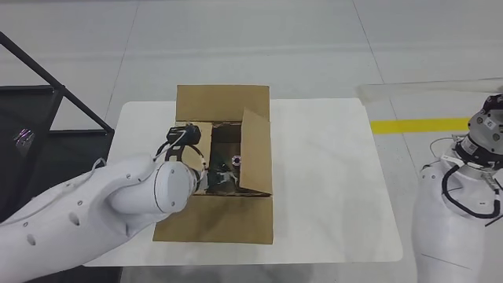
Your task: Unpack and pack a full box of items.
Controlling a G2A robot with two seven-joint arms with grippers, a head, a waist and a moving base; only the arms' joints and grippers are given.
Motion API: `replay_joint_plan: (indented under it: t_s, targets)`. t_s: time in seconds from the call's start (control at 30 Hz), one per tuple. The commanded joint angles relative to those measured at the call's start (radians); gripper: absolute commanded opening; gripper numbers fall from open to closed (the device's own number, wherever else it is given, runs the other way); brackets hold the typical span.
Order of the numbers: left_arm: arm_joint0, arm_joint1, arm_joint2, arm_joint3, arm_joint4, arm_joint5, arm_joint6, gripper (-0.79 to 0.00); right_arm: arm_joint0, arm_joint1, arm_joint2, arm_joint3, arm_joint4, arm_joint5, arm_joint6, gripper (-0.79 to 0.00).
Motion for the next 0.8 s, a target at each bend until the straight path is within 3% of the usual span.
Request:
replay_joint_plan:
  t_s: [0.0,0.33,0.47,0.77]
  targets:
    - [0.008,-0.004,-0.025,-0.002,-0.029,0.000,0.048,0.000,-0.001,0.000,-0.001,-0.002,-0.006,0.000,-0.004,-0.785]
    - [0.129,-0.015,-0.181,-0.055,-0.317,0.000,0.376,0.000,-0.010,0.002,-0.004,-0.014,-0.030,0.000,-0.026,-0.785]
    - [0.136,-0.039,-0.144,-0.016,-0.318,0.000,0.377,0.000,-0.014,0.003,-0.006,-0.018,-0.035,0.000,-0.036,-0.785]
    - [0.108,-0.136,-0.083,0.155,-0.380,0.000,0.310,0.000,-0.032,0.007,0.009,-0.022,-0.035,0.000,-0.047,-0.785]
